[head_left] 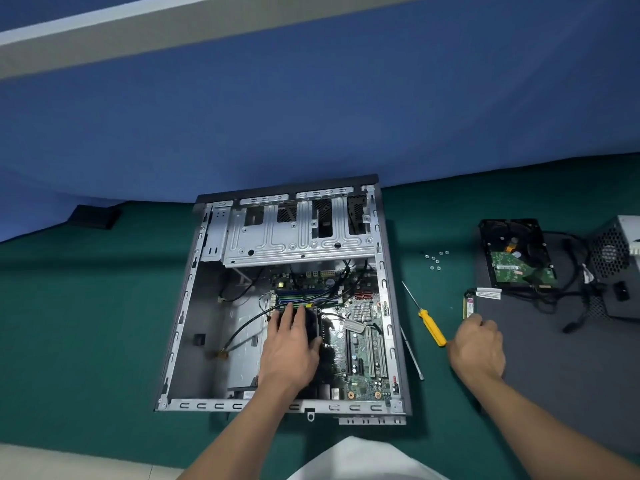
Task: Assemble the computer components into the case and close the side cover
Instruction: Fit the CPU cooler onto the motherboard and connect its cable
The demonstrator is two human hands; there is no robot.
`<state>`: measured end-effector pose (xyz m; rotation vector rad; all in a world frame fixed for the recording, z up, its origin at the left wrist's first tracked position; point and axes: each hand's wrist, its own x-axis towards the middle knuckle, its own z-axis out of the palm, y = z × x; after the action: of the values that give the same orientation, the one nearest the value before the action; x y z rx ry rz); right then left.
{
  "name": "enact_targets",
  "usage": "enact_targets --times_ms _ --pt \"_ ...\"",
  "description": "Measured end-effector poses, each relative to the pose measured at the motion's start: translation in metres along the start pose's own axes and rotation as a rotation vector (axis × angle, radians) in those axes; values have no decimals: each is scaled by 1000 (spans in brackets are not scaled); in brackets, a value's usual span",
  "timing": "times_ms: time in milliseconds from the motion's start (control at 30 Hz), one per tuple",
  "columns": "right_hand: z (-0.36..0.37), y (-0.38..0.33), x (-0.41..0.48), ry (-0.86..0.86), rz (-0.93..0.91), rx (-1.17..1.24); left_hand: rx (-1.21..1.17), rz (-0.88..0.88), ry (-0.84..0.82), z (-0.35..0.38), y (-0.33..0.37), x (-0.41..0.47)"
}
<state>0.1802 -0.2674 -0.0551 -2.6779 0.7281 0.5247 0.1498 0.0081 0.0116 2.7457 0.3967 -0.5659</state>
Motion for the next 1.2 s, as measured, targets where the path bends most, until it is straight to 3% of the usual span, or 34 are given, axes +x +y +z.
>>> enact_targets --times_ms 200,533,633,900,1000,1133,1200 --pt "-2 -11 4 14 104 70 -45 20 23 -1 -3 0" --pt "16 -8 -22 107 -170 -209 -78 7 18 -2 -2 0" --pt "22 -4 -24 119 -211 -47 -79 5 19 -3 -3 0" --pt "13 -12 -2 36 66 166 -87 7 11 -4 -2 0" --pt "5 -17 2 -47 87 228 -59 8 5 -4 -2 2" --pt "-16 -27 -9 134 60 435 -12 55 71 -12 -8 11" --pt "-36 -40 -27 239 -52 576 -25 83 124 -18 -16 20"
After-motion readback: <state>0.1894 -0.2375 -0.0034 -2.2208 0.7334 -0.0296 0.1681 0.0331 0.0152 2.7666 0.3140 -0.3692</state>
